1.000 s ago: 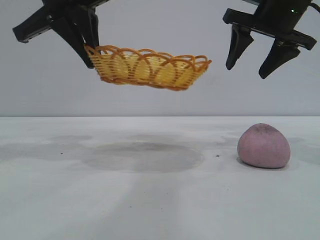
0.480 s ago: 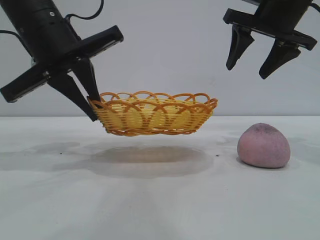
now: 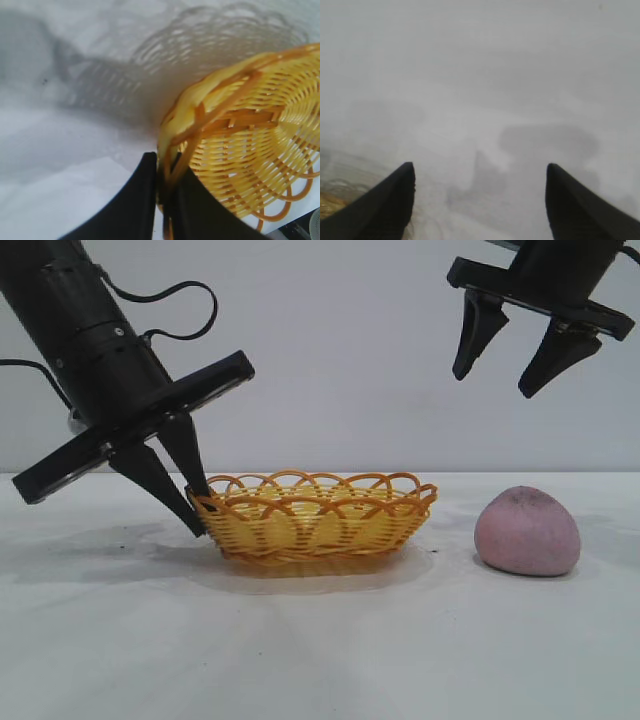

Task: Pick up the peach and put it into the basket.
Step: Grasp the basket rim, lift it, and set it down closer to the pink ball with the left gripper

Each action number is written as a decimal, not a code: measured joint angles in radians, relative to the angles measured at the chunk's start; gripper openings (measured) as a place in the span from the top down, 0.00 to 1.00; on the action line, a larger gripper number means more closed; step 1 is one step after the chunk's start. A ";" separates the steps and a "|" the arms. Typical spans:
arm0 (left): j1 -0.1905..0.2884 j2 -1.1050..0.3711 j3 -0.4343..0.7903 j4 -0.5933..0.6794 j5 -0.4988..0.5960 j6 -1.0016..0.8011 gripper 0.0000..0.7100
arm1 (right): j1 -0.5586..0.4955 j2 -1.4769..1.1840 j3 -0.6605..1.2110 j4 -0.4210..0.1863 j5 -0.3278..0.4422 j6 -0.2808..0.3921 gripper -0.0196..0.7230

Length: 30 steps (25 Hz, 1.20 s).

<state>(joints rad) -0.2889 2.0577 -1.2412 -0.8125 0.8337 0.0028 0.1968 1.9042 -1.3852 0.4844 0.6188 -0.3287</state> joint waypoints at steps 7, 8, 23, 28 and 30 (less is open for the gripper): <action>0.000 0.000 0.000 -0.007 0.001 0.002 0.61 | 0.000 0.000 0.000 0.000 0.000 0.000 0.34; 0.000 0.000 0.000 -0.007 0.004 0.003 0.55 | 0.000 0.000 0.000 0.000 0.000 0.000 0.34; 0.000 -0.086 -0.197 0.428 0.211 -0.012 0.22 | 0.000 0.000 0.000 0.000 0.000 0.000 0.34; 0.001 -0.093 -0.259 0.758 0.287 -0.061 0.22 | 0.000 0.000 0.000 0.000 -0.002 0.000 0.34; 0.004 -0.093 -0.262 0.861 0.312 -0.072 0.22 | 0.000 0.000 0.000 0.000 -0.002 0.000 0.34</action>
<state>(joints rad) -0.2847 1.9644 -1.5028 0.0489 1.1452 -0.0697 0.1968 1.9042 -1.3852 0.4844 0.6169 -0.3287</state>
